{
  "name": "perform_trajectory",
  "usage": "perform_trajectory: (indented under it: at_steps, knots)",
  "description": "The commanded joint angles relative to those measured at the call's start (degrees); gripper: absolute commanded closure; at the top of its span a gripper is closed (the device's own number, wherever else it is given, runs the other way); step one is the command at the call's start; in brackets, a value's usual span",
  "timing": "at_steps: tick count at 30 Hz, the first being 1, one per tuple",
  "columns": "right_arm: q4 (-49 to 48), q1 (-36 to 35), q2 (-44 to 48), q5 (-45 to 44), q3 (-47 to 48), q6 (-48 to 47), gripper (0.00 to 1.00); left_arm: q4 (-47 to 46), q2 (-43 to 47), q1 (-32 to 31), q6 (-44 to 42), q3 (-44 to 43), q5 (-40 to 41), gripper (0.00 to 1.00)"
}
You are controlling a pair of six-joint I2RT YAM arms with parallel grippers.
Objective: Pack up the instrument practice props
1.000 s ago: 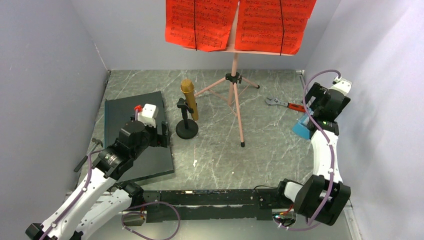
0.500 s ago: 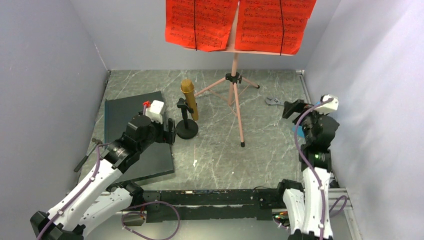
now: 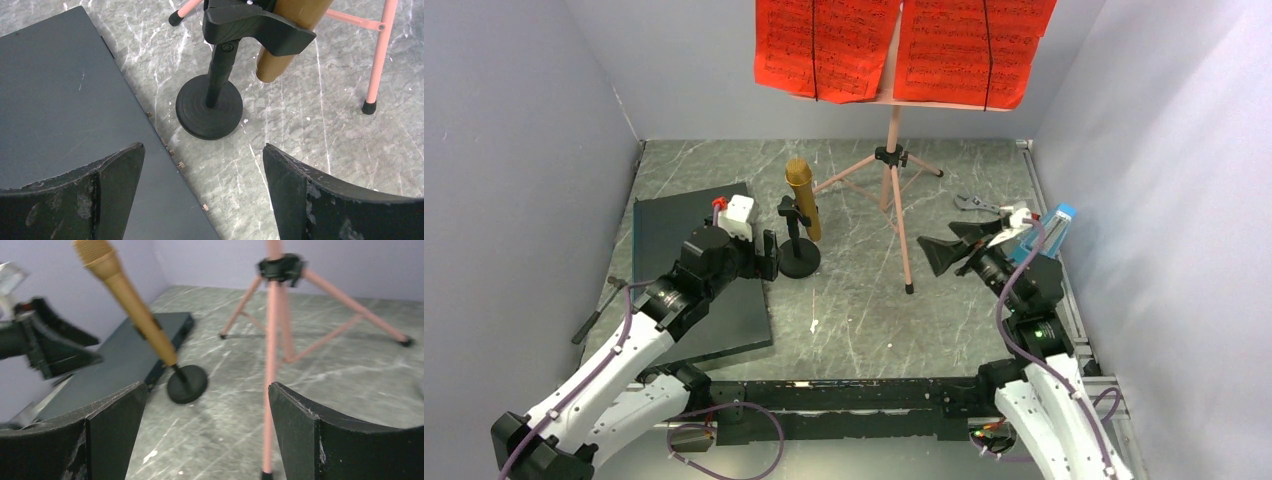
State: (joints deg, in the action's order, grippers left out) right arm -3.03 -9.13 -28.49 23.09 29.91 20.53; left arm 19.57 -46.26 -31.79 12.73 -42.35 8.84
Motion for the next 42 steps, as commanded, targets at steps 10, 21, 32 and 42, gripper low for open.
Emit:
perform_trajectory:
  at_steps: [10,21,32,42]
  knots:
    - [-19.4,-30.1,-25.8,-8.8,10.6,-15.5,0.11,-1.0,-1.0,0.9,0.5,-0.8,4.2,0.06]
    - [-29.4,-31.9,-49.3,-3.6,26.0,-20.1,0.15,-0.5,-2.9,5.9,2.4,-1.6,4.5,0.06]
    - [-31.5,-32.1,-62.1,0.0,35.9,-22.5,0.22,-4.4,-4.0,14.0,5.2,-0.6,-7.3,0.06]
    - [-30.5,-32.1,-65.9,2.2,38.4,-24.0,0.46,-8.5,-10.5,17.8,11.2,-6.4,-14.8,0.06]
